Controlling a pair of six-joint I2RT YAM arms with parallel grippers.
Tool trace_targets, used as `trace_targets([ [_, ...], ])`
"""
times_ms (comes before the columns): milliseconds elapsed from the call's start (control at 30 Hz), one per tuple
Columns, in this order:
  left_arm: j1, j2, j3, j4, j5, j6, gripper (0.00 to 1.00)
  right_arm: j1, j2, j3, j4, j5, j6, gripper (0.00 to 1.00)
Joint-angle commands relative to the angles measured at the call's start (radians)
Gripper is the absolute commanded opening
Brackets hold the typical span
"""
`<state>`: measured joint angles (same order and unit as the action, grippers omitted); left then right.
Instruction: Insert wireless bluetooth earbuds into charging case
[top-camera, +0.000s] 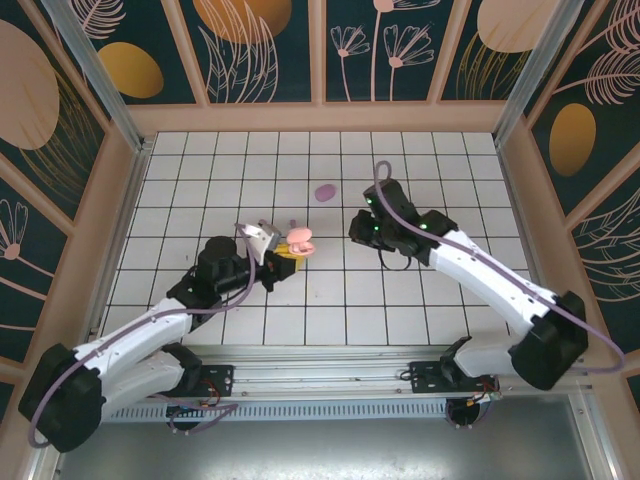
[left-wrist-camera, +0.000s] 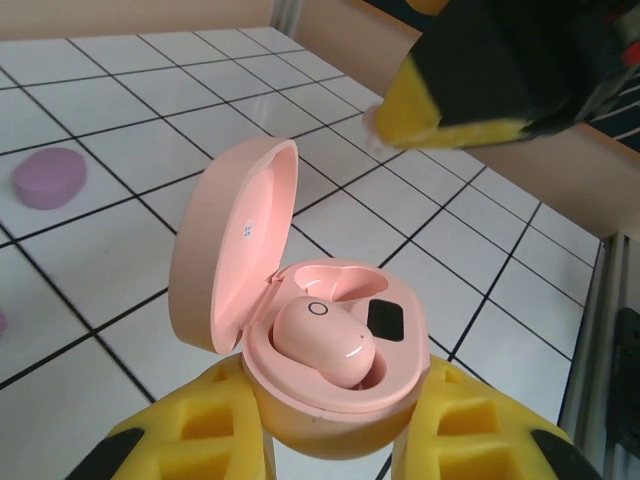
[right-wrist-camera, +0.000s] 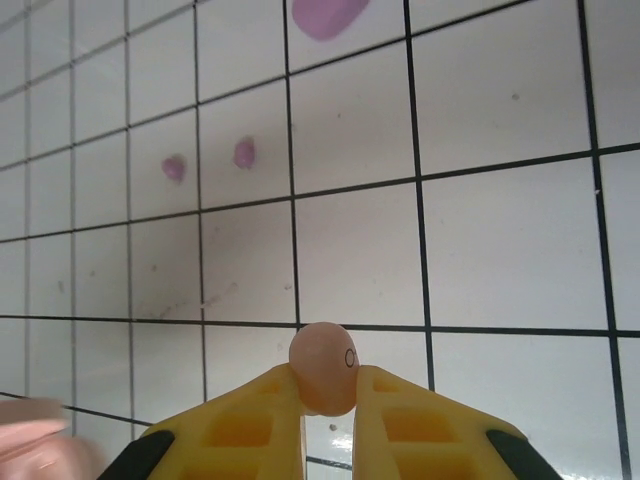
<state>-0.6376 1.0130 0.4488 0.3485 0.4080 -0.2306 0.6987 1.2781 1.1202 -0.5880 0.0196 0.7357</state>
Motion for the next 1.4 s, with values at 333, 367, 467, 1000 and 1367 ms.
trace_targets([
  [333, -0.13, 0.236, 0.151, 0.24, 0.005, -0.049, 0.01, -0.015, -0.236, -0.094, -0.03, -0.057, -0.024, 0.16],
  [367, -0.133, 0.244, 0.153, 0.245, 0.005, -0.05, 0.01, -0.015, -0.243, -0.094, -0.03, -0.062, -0.024, 0.16],
  [467, -0.14, 0.259, 0.151, 0.27, 0.001, -0.063, 0.01, -0.015, -0.256, -0.104, -0.032, -0.08, -0.027, 0.16],
  [1000, -0.142, 0.253, 0.134, 0.3, -0.023, -0.093, 0.01, -0.015, -0.227, -0.149, 0.017, -0.138, -0.061, 0.16],
  [1367, -0.142, 0.262, 0.131, 0.292, -0.017, -0.085, 0.02, -0.009, -0.211, -0.105, 0.041, -0.176, -0.058, 0.16],
])
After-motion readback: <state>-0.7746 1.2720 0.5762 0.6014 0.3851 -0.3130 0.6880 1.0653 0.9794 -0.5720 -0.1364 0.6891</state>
